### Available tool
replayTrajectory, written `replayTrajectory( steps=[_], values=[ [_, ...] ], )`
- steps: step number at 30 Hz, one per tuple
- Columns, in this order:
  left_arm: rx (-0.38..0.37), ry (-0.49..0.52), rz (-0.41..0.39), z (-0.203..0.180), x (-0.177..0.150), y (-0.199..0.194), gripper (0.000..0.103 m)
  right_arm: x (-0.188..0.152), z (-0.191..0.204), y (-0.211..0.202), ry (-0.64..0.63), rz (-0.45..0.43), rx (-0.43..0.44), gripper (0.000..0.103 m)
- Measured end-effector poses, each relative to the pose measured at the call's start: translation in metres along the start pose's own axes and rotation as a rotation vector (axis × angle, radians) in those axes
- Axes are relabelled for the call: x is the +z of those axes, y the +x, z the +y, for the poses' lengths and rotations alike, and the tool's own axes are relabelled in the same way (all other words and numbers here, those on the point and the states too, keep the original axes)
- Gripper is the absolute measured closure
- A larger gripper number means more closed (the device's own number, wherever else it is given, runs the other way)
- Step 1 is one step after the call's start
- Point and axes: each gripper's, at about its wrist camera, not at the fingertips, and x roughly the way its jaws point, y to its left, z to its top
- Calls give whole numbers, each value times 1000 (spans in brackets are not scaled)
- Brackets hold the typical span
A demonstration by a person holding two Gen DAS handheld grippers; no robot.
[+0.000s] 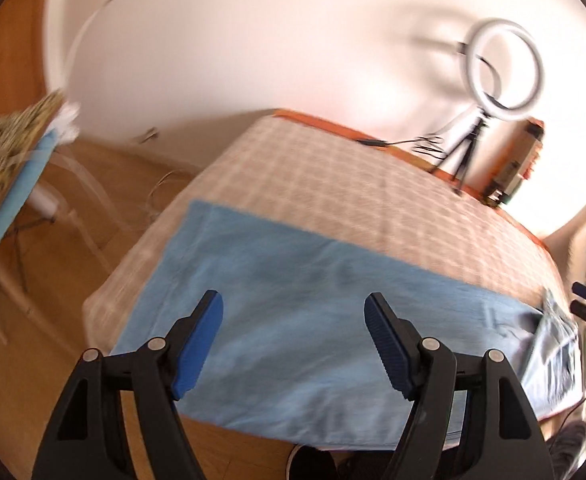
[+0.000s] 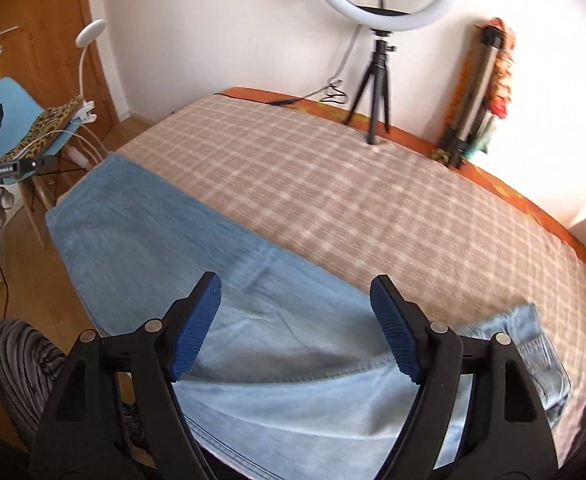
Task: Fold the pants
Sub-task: 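Move both open grippers to the waistband and back pocket of the jeans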
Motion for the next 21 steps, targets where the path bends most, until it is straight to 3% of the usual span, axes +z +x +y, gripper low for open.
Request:
replayTrajectory(
  steps=[5, 10, 17, 21],
  values=[
    [-90, 174, 11, -81, 35, 4, 31, -53, -65, -33, 163, 0, -86, 22],
    [-198, 309, 83, -166, 50, 25, 31, -108, -115, -56, 319, 16, -181, 22],
    [-359, 441, 222, -296, 31, 72, 31, -187, -172, -94, 547, 32, -317, 22],
    [-471, 483, 329, -371, 9, 105, 32, -221, -195, -109, 668, 42, -346, 22]
  ],
)
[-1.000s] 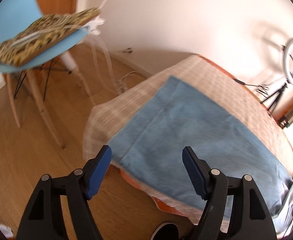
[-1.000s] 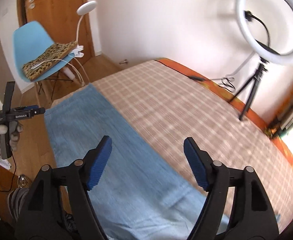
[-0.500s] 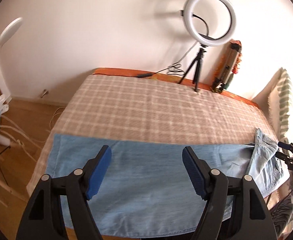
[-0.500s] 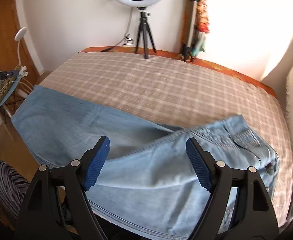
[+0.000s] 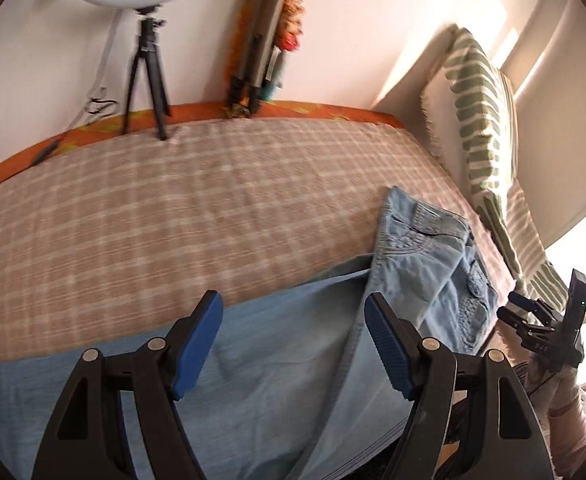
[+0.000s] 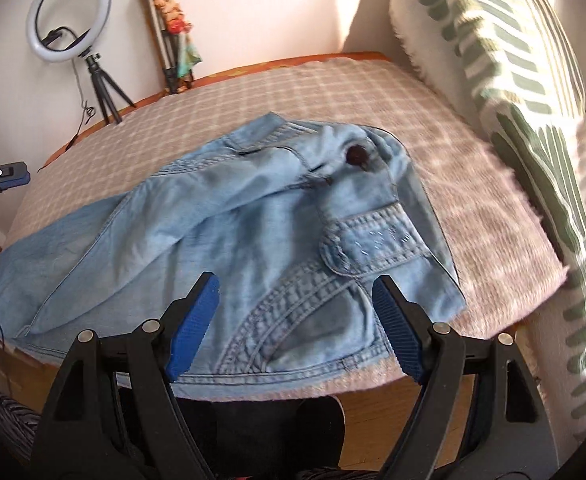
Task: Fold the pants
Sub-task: 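Move both open grippers to the waistband and back pocket of the jeans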
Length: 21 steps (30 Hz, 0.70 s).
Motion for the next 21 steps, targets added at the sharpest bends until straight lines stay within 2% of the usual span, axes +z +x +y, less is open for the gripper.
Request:
replayTrajectory(
  steps=[3, 9, 15, 21],
  values=[
    [-74, 32, 52, -39, 15, 44, 31, -6, -29, 1, 82, 11, -21, 22],
    [-140, 78, 138, -91, 41, 113, 31, -16, -72, 5, 201, 17, -54, 22],
    [-154, 8, 199, -100, 56, 172, 31, -24, -105, 14, 272, 30, -70, 22],
    [-176, -71, 236, -102, 64, 207, 31, -25, -119, 14, 301, 14, -60, 22]
  ],
)
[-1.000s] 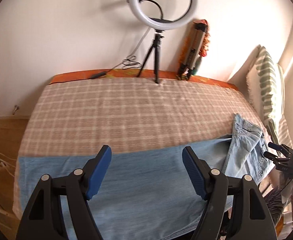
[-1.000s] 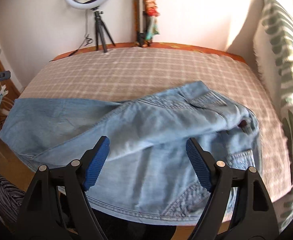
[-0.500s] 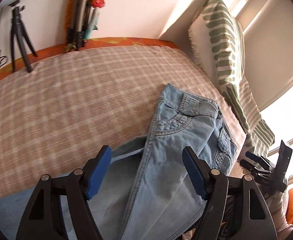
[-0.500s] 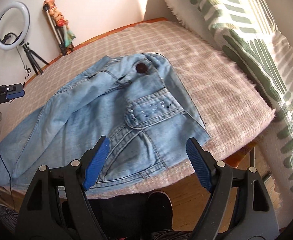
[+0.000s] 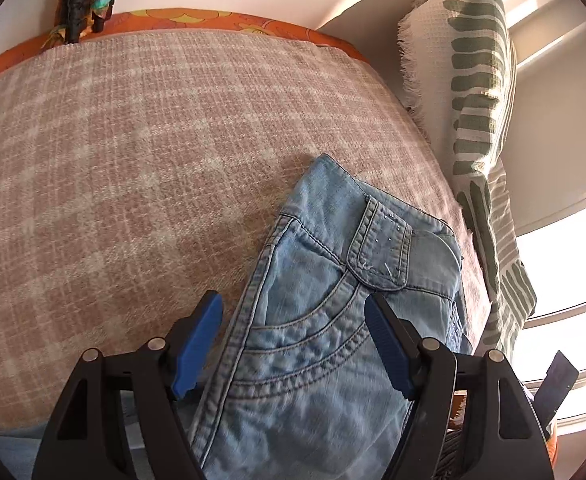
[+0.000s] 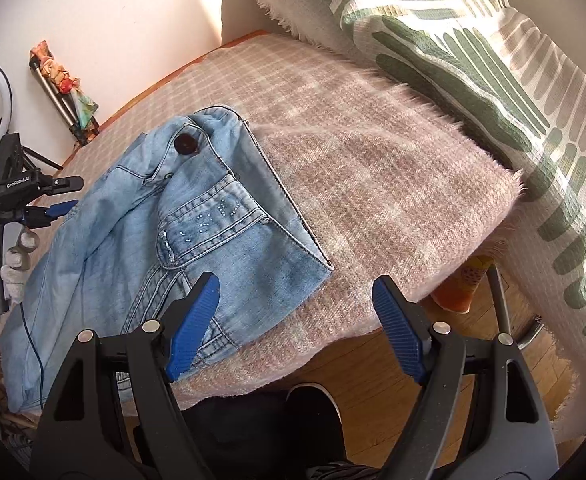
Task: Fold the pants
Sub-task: 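Move both open grippers to the waistband and back pocket of the jeans, then close the left gripper on the waistband and lift it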
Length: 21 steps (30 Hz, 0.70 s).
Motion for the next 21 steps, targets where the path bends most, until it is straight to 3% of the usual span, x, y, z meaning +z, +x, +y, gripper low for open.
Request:
replayTrajectory(
  steps=[11, 17, 19, 21],
  values=[
    [1, -59, 8, 1, 10, 27, 32, 3, -11, 17, 26, 28, 9, 22],
    [-2, -56, 5, -7, 8, 29, 67, 4, -14, 17, 47, 20, 16, 22],
    [19, -38, -8, -10, 6, 27, 84, 4, -12, 17, 42, 17, 15, 22],
    [12, -26, -25, -12, 4, 21, 92, 4, -11, 17, 37, 19, 16, 22]
  ],
)
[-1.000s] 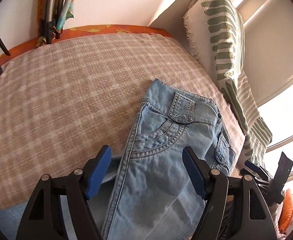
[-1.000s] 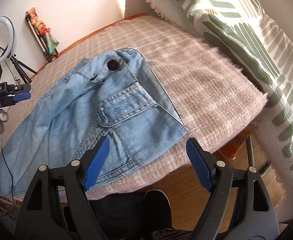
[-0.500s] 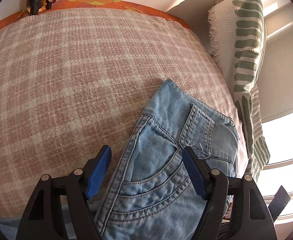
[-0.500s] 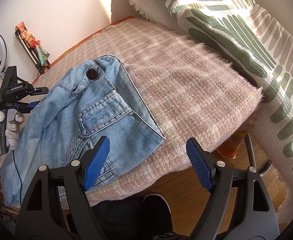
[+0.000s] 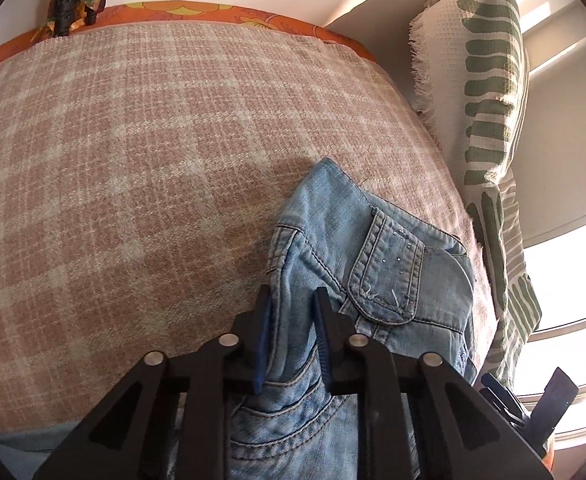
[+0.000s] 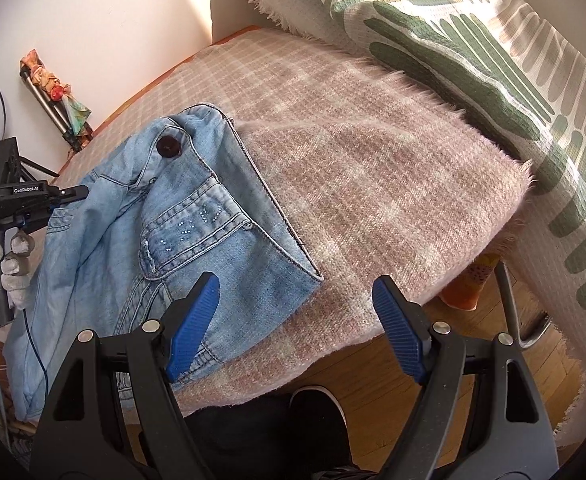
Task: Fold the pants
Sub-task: 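Close the left gripper on the waistband and lift it, then close the right gripper on the waistband while the left gripper holds it up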
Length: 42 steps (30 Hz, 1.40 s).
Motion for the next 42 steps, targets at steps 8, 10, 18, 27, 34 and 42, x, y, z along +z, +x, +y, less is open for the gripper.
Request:
replayTrajectory(
  steps=[8, 10, 18, 27, 34, 42],
  values=[
    [-72, 145, -77, -45, -19, -42, 101, 4, 3, -8, 12, -29, 34, 22],
    [-98, 198, -83, -62, -31, -51, 101, 8, 0, -12, 35, -42, 70, 22],
    [-173, 390, -22, -123, -97, -53, 101, 50, -7, -32, 150, -72, 340, 22],
    [-169, 526, 129, -150, -160, -8, 101, 73, -20, 22, 244, 126, 481, 16],
    [-96, 533, 125, -139, -162, -30, 100, 56, -18, 46, 231, 208, 478, 17],
    [22, 519, 29, -112, -159, -62, 100, 48, 34, 51, -12, 233, 320, 54]
  ],
)
